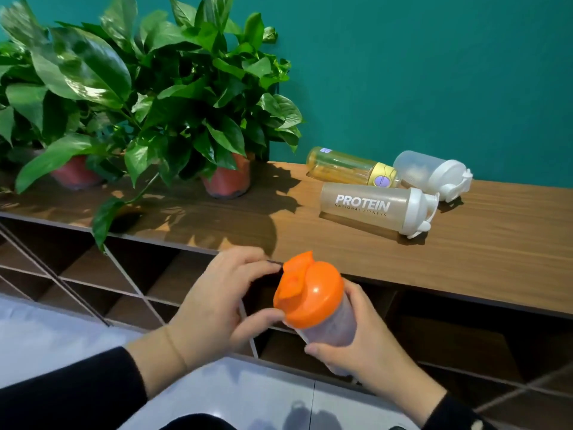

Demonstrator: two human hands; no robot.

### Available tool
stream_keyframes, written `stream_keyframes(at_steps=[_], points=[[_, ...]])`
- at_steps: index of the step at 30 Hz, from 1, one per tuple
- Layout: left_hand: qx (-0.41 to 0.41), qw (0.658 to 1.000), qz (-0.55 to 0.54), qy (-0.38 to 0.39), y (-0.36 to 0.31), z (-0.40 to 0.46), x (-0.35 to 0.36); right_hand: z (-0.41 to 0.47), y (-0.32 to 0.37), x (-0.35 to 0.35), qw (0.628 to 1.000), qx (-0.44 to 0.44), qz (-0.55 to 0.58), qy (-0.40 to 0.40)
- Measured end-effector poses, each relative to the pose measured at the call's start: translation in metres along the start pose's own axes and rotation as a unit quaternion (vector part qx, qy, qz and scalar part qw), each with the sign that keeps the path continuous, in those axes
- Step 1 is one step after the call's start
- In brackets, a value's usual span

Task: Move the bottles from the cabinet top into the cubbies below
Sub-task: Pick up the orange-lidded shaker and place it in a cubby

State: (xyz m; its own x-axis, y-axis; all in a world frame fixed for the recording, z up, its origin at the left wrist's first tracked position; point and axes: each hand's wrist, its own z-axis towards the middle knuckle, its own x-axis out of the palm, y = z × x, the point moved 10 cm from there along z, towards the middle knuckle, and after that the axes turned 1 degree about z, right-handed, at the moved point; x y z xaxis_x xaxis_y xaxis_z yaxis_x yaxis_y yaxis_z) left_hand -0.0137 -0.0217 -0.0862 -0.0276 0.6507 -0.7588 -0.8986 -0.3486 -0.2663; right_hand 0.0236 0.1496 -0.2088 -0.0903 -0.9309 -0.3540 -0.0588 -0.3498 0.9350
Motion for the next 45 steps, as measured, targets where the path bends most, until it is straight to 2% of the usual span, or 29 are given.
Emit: stream_keyframes(at_steps=[1, 2, 3, 5, 7, 12, 16, 19, 25, 30, 37, 40, 43, 45], points=[[-0.124, 0.99, -0.065, -0.014, 0.018, -0.018, 0.011, -0.001, -0.011, 0.008, 1.0, 0.017, 0.013, -0.005], [-0.248, 0.96, -0.128, -0.02, 0.034, -0.038, 0.031, -0.002, -0.021, 0.017, 0.999, 0.032, 0.025, -0.009], [-0.354, 0.916, -0.19, -0.02, 0.046, -0.058, 0.053, 0.0, -0.031, 0.025, 0.998, 0.042, 0.035, -0.013], [-0.482, 0.825, -0.293, -0.007, 0.058, -0.086, 0.099, 0.006, -0.047, 0.042, 0.997, 0.057, 0.047, -0.015], [-0.53, 0.768, -0.359, 0.007, 0.06, -0.095, 0.127, 0.014, -0.06, 0.058, 0.996, 0.068, 0.057, -0.003], [-0.585, 0.696, -0.417, -0.011, 0.085, -0.107, 0.158, 0.037, -0.096, 0.084, 0.99, 0.12, 0.076, 0.02], [-0.613, 0.671, -0.417, -0.01, 0.12, -0.113, 0.18, 0.062, -0.124, 0.096, 0.984, 0.17, 0.048, 0.007], [-0.616, 0.673, -0.408, -0.004, 0.141, -0.106, 0.191, 0.082, -0.141, 0.101, 0.976, 0.21, 0.031, -0.042], [-0.652, 0.639, -0.407, -0.037, 0.168, -0.108, 0.211, 0.104, -0.154, 0.117, 0.973, 0.208, 0.062, -0.074], [-0.65, 0.647, -0.395, -0.052, 0.186, -0.103, 0.221, 0.111, -0.167, 0.117, 0.965, 0.248, 0.041, -0.074], [-0.625, 0.658, -0.415, -0.065, 0.191, -0.094, 0.232, 0.122, -0.173, 0.109, 0.969, 0.241, -0.007, -0.058], [-0.649, 0.652, -0.387, -0.058, 0.19, -0.101, 0.231, 0.115, -0.17, 0.107, 0.968, 0.233, -0.084, -0.032], [-0.678, 0.63, -0.373, -0.063, 0.176, -0.105, 0.22, 0.09, -0.157, 0.086, 0.967, 0.219, -0.107, -0.073], [-0.688, 0.633, -0.35, -0.062, 0.157, -0.107, 0.205, 0.069, -0.141, 0.071, 0.973, 0.193, -0.083, -0.096]])
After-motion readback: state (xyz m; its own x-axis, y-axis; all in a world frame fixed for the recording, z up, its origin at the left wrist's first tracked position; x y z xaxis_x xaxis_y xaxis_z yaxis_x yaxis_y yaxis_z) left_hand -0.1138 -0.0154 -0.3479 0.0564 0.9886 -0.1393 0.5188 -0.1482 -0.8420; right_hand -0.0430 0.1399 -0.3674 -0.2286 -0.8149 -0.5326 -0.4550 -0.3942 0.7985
